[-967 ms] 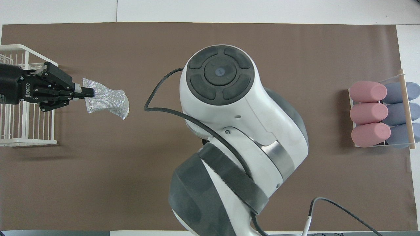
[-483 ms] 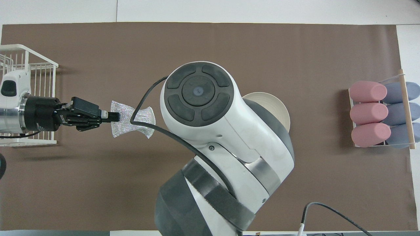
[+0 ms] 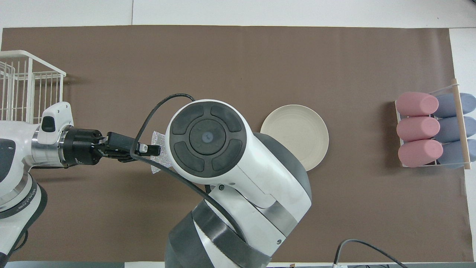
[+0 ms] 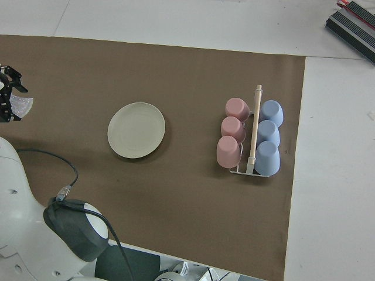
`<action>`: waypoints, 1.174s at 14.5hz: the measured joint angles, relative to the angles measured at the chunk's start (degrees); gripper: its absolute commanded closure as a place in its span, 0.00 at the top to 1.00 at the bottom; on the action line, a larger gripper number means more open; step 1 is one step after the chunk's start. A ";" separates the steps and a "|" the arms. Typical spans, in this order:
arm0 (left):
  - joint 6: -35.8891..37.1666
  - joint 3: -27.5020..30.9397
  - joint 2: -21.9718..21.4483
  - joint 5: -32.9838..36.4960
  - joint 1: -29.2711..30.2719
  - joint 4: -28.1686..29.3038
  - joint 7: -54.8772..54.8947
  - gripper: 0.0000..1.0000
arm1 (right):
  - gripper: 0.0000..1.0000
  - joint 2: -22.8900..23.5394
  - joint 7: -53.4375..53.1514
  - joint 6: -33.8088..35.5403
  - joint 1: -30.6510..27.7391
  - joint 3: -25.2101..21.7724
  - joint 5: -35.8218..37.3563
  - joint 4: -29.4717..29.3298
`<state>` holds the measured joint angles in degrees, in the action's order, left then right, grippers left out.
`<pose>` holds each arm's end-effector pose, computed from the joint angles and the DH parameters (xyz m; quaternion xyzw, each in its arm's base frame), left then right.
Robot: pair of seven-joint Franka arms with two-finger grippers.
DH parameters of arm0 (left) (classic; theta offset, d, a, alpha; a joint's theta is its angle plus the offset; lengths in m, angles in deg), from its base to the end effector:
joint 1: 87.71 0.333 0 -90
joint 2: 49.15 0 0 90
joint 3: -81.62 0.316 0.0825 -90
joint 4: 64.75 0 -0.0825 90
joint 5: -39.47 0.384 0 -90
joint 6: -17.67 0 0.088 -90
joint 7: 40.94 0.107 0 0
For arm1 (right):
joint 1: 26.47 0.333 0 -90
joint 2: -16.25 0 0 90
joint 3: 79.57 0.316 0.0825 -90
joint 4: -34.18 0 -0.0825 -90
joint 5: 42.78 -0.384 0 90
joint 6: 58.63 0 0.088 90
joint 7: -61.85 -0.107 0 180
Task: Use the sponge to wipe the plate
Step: 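Carry the clear sponge toward the center while the right gripper approaches it, then grasp the sponge with the right gripper and open the left gripper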
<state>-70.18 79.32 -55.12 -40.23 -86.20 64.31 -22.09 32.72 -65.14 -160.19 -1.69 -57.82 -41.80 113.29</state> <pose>0.4740 -0.1154 0.4525 0.7515 0.0440 -0.1324 0.6448 0.4751 0.4489 0.5714 -0.7553 0.6509 0.0400 0.0645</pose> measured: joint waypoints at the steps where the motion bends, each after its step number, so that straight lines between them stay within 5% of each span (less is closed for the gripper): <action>1: 0.50 -0.01 -0.05 -0.98 -0.05 0.10 0.01 0.00 | 1.00 -0.37 -1.48 -2.34 0.11 0.00 0.00 1.28; 9: 1.04 0.03 -0.25 -3.97 -1.47 0.31 0.03 0.00 | 1.00 -2.90 -8.92 -11.08 0.95 0.86 -0.32 7.62; 10: 1.04 0.04 -0.25 -3.97 -1.47 0.31 0.03 0.00 | 0.85 -2.99 -8.92 -11.17 0.96 0.86 -0.32 7.77; 11: 1.04 0.05 -0.25 -3.97 -1.47 0.31 0.03 0.00 | 0.51 -3.04 -8.91 -11.18 0.96 0.86 -0.32 7.84; 12: 1.05 0.06 -0.25 -3.98 -1.47 0.31 0.03 0.00 | 0.01 -3.06 -8.48 -11.18 0.96 0.86 -0.32 7.86; 17: 1.30 0.05 -0.26 -3.98 -1.48 0.40 0.03 0.00 | 0.00 -3.09 -3.71 -11.67 0.96 0.85 -0.28 7.88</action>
<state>-68.87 79.38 -55.38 -44.21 -87.67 64.71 -22.06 29.63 -68.85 -171.86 -0.73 -56.96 -42.08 121.17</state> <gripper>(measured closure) 0.969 0.617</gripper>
